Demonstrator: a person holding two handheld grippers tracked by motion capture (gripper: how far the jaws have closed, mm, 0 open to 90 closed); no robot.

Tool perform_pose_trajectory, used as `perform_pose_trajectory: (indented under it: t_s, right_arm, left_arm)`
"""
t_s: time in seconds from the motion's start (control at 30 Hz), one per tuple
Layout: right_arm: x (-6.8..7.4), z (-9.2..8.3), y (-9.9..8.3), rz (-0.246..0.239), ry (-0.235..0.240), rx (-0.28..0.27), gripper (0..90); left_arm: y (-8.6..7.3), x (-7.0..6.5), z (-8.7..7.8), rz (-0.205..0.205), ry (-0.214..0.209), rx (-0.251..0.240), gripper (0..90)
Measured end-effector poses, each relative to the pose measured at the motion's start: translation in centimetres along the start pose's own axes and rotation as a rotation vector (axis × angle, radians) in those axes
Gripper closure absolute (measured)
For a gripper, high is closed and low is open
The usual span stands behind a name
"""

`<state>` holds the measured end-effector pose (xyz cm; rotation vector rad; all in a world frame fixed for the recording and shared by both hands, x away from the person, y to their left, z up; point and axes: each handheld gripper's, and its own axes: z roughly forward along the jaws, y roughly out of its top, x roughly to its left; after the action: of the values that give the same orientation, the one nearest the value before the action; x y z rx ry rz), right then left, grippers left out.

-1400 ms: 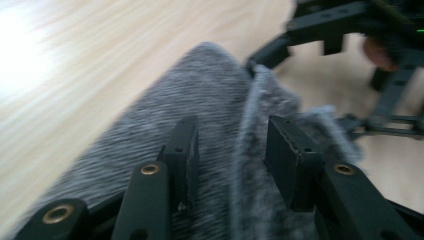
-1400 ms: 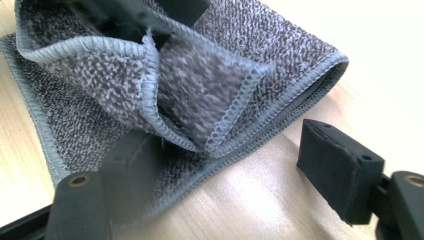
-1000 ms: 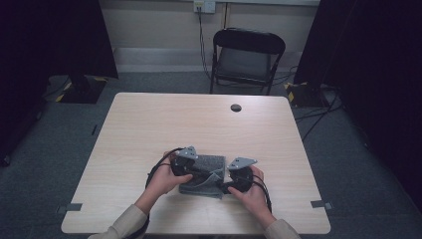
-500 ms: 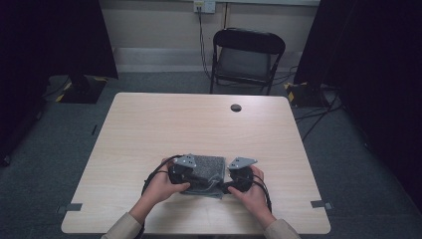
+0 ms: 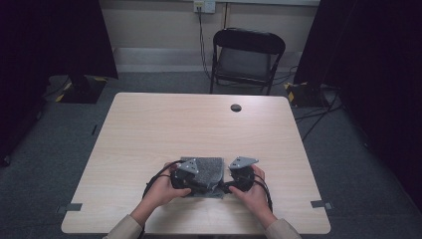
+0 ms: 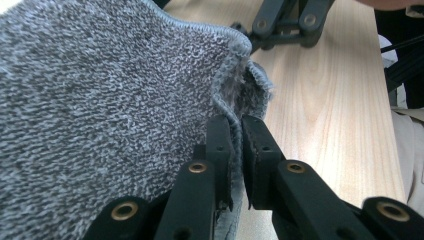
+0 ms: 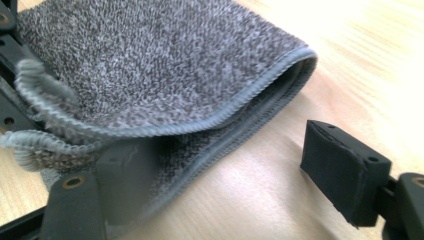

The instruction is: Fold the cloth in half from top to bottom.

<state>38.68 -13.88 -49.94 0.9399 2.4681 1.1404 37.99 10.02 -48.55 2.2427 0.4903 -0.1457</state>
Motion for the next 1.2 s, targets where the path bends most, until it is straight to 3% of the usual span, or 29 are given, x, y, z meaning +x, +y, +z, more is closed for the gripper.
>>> perform_pose_trajectory:
  t_s: [0.13, 0.4, 0.63, 0.8, 0.9, 1.2]
  right_arm:
    - [-0.6, -0.6, 0.0, 0.009, -0.007, -0.016, 22.1]
    - [-1.1, -2.0, 0.3, 0.016, -0.020, 0.005, 20.4]
    - [-1.5, -3.6, 0.7, 0.022, -0.020, 0.004, 17.7]
    - [-1.6, -4.5, 1.6, 0.028, -0.030, -0.027, 17.7]
    - [-1.4, -4.2, 2.1, 0.035, -0.020, -0.035, 17.7]
    - [0.6, -1.2, 2.0, -0.005, 0.041, 0.017, 17.7]
  left_arm:
    - [-0.1, 0.0, 0.1, -0.002, -0.001, 0.003, 80.9]
    - [-0.2, 0.1, 0.2, -0.013, -0.004, -0.005, 75.2]
    - [-0.1, -0.2, 0.2, 0.001, 0.018, -0.005, 68.2]
    - [0.0, -0.5, 0.2, 0.015, 0.030, 0.002, 64.6]
    - [0.0, -0.6, 0.2, 0.018, 0.036, 0.002, 63.5]
    - [-0.1, -0.8, 0.3, 0.028, 0.037, -0.007, 59.2]
